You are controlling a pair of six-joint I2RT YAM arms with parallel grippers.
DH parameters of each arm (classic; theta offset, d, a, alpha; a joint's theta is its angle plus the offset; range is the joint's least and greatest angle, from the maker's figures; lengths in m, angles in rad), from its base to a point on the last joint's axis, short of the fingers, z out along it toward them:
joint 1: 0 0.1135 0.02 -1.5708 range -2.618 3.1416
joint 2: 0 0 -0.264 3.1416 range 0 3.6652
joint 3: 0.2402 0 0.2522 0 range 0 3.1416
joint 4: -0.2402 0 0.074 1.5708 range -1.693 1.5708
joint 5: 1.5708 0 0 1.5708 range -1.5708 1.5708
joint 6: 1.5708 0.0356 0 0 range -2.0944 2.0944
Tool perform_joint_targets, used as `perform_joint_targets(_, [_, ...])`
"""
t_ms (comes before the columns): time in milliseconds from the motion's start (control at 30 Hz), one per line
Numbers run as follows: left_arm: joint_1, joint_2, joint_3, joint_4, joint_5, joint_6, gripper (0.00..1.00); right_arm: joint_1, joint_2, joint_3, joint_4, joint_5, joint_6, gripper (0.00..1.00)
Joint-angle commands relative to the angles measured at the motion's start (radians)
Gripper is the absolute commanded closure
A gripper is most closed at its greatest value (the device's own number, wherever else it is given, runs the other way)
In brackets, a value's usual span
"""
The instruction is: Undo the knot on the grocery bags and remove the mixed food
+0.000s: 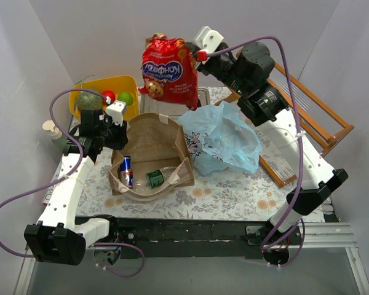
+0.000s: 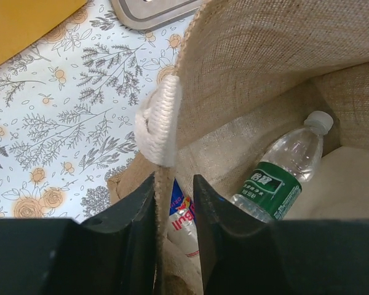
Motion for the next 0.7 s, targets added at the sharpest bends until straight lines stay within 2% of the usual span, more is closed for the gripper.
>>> perform_joint_targets(0, [0.007,0.009,0.008,0.014,0.032,0.009,0.72,-0.105,-0.112,0.004,0.221,0.088,-0.086,0.99])
perform_joint_targets(33, [0.007,0.012,0.011,0.017,0.034,0.009,0.71,-0.116,-0.119,-0.007,0.223,0.091,-0.096,0.99])
perform_joint_targets(67, [0.007,0.018,0.014,0.014,0.037,0.009,0.61,-0.127,-0.125,-0.036,0.224,0.097,-0.104,0.99])
perform_joint_targets(167, [0.007,0.034,0.026,0.013,0.038,0.009,0.47,-0.171,-0.145,-0.074,0.235,0.114,-0.127,0.99])
perform_joint_targets(300, [0.007,0.044,0.036,0.017,0.035,0.011,0.35,-0.255,-0.149,-0.088,0.249,0.135,-0.118,0.99])
perform_joint_targets(533, [0.008,0.04,0.079,0.032,0.034,0.006,0.22,-0.349,-0.159,-0.138,0.253,0.164,-0.101,0.99])
perform_joint_targets(667, [0.008,0.04,0.089,0.036,0.035,0.003,0.2,-0.384,-0.167,-0.178,0.267,0.177,-0.087,0.99])
